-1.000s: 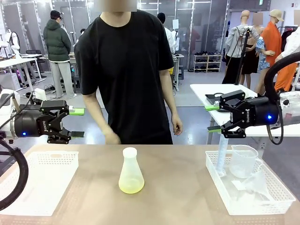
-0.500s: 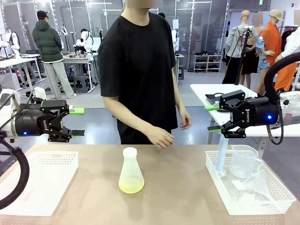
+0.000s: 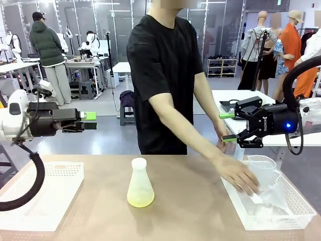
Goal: Prepare the solutions needed for the experiment.
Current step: When the human places the Big flask in the center of the table, pick up the Big flask and place it in the left Organizing basket.
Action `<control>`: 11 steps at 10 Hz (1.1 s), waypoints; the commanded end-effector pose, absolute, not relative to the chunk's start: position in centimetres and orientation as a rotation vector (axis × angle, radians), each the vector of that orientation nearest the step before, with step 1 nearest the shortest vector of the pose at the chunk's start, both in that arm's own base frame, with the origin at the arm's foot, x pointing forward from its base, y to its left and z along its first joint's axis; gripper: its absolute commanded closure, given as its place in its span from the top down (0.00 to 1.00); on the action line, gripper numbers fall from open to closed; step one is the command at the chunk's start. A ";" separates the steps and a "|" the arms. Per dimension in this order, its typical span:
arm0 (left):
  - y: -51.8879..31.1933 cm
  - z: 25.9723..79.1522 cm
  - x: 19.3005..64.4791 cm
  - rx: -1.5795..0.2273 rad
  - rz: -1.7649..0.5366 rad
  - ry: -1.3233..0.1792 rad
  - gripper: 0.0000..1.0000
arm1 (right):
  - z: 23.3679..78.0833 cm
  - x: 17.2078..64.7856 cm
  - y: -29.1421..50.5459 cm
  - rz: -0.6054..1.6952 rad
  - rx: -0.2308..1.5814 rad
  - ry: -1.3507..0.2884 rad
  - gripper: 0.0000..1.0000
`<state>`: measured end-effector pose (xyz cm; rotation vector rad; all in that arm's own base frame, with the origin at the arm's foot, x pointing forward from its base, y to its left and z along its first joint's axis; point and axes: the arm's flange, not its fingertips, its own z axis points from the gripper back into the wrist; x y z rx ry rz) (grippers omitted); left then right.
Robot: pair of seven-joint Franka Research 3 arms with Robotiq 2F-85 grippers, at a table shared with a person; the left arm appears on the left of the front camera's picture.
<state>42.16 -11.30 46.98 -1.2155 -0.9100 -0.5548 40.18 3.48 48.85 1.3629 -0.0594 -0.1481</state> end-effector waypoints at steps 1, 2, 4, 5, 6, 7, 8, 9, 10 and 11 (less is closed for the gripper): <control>-13.1 45.9 43.2 -1.162 -0.658 -1.028 1.00 | 48.9 40.2 3.6 -0.152 1.363 -0.072 0.70; -13.3 45.9 43.4 -1.150 -0.684 -1.024 1.00 | 48.9 40.2 3.6 -0.152 1.363 -0.072 0.70; -12.2 46.3 42.8 -1.157 -0.681 -1.002 1.00 | 48.9 40.2 3.6 -0.152 1.363 -0.072 0.70; -12.2 46.3 42.8 -1.157 -0.681 -1.002 1.00 | 48.9 40.2 3.6 -0.152 1.363 -0.072 0.70; -12.2 46.3 42.8 -1.157 -0.681 -1.002 1.00 | 48.9 40.2 3.6 -0.152 1.363 -0.072 0.70; -12.2 46.3 42.8 -1.157 -0.681 -1.002 1.00 | 48.9 40.2 3.6 -0.152 1.363 -0.072 0.70; -12.2 46.3 42.8 -1.157 -0.681 -1.002 1.00 | 48.9 40.2 3.6 -0.152 1.363 -0.072 0.70; -12.4 46.2 42.8 -1.154 -0.679 -1.002 1.00 | 48.9 40.2 3.6 -0.152 1.363 -0.072 0.70; -13.5 44.8 44.3 -1.136 -0.760 -1.057 1.00 | 48.9 40.2 3.6 -0.152 1.363 -0.072 0.70; -14.1 43.8 45.4 -1.069 -0.872 -1.085 1.00 | 48.9 40.2 3.6 -0.152 1.363 -0.072 0.70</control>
